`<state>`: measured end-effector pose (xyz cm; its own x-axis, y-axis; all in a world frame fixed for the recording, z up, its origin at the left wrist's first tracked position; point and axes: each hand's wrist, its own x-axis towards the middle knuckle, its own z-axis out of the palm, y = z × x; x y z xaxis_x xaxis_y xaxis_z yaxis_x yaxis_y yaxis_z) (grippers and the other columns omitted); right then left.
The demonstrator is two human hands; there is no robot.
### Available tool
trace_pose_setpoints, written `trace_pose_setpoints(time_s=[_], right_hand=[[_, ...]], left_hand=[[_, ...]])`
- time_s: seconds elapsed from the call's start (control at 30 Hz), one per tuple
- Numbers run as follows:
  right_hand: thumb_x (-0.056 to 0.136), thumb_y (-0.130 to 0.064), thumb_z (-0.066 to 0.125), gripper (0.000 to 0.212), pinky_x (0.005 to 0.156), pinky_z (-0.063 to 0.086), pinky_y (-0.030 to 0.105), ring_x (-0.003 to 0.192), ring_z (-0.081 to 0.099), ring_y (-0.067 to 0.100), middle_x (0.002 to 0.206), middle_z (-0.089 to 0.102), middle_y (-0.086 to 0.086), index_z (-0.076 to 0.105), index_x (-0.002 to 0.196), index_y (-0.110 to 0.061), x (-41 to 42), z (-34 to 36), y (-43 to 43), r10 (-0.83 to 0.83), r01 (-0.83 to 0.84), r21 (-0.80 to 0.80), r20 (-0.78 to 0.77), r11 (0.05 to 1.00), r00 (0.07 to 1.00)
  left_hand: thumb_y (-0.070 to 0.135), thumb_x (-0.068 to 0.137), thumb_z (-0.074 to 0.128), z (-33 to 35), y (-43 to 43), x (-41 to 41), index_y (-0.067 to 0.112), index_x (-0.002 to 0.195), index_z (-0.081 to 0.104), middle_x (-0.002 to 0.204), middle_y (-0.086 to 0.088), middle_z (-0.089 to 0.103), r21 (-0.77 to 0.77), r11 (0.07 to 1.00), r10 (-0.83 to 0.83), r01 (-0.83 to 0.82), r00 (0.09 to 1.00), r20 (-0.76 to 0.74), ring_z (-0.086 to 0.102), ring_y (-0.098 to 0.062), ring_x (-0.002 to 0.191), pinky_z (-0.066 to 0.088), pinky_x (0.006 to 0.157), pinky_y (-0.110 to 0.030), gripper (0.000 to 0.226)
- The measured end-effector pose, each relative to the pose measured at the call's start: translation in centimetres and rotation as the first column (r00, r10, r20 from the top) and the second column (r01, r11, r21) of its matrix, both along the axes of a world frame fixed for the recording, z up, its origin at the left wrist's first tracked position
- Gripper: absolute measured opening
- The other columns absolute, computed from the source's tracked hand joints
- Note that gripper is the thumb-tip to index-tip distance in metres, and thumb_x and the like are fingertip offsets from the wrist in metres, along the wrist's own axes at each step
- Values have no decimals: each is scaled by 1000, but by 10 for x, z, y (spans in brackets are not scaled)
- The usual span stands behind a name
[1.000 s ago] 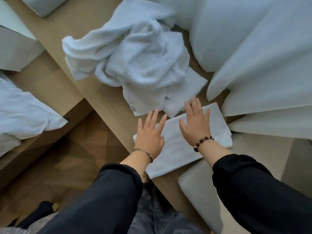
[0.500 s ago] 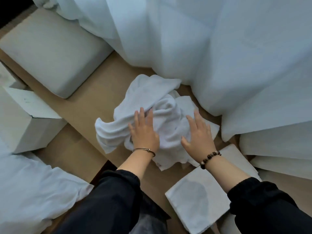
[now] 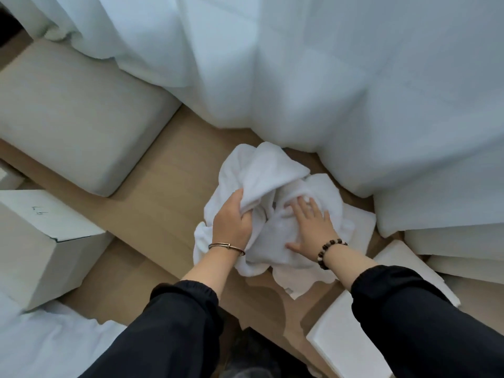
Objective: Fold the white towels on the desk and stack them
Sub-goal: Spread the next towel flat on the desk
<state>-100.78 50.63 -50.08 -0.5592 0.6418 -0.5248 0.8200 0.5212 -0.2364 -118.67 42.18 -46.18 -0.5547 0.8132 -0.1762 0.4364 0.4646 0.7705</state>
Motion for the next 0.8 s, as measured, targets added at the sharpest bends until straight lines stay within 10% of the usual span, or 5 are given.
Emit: trace_pose_setpoints(time_s=[0.33,0.5,0.67,0.8], right_hand=[[62,-54,79,121,107,11,11,135,6,-9,149,2,-28,-7,145,-43,7,120,-8,-376,314,-211,-595,926,710],[58,-39,88,131,118,20,38,145,9,10,157,9,-6,-4,151,-24,34,200,1,-367,296,-222,-651,929,664],[46,-43,83,107,94,39,10,121,36,-16,124,36,-44,14,123,-70,68,288,-7,-377,369,-214,-805,904,459],[59,-43,75,85,75,48,22,100,57,4,106,54,-23,23,126,-49,97,331,-14,-461,604,-178,-814,777,354]], left_hand=[[7,93,49,124,30,41,16,81,51,63,5,47,278,956,-117,89,989,86,41,-5,55,31,50,-18,16],[12,81,47,208,37,71,20,64,42,54,12,39,404,902,-247,151,949,196,34,-1,51,29,51,-15,19],[14,72,46,295,46,114,20,61,40,55,14,34,508,826,-401,243,887,229,30,-7,57,26,53,-21,13],[14,71,45,353,53,151,7,66,45,61,2,35,550,747,-531,374,833,154,32,-12,62,27,57,-26,8]])
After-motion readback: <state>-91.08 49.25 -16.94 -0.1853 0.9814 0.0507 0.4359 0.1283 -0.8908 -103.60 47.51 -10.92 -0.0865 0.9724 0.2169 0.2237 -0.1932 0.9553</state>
